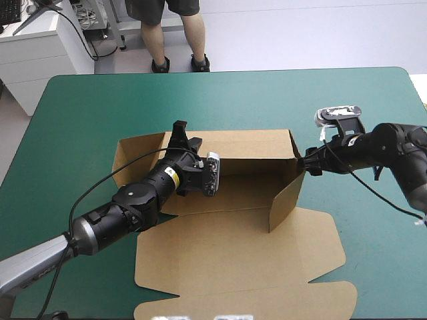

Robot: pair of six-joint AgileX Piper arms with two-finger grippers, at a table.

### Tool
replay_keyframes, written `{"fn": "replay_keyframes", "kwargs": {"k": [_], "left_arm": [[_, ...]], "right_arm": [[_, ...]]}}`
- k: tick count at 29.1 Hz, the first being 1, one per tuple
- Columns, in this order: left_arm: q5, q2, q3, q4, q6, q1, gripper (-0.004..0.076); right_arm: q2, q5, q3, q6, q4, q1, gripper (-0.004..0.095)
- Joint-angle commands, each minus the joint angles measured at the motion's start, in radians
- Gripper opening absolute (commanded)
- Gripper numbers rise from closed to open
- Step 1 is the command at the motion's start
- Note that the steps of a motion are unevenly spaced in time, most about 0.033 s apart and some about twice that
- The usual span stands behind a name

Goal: Fold the box

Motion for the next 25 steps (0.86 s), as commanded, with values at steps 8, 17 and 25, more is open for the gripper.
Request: {"fn": "replay_keyframes", "kwargs": {"k": [8, 17, 25], "left_arm": [[-0.021, -0.018, -0.008, -0.017, 0.0, -0.004, -0.0008], [-0.021, -0.018, -0.008, -0.019, 0.0, -0.004, -0.0008], [-0.021, -0.018, -0.008, -0.017, 0.0, -0.004, -0.0008]], "right_arm": [[-0.088, -0.091, 0.102, -0.186, 0.161, -0.01, 0.0688], [-0.088, 0.045, 0.102, -0.245, 0.185, -0.01, 0.0688], [-0.088, 0.041, 0.102, -0.329, 0.286, -0.01, 0.0689]]}}
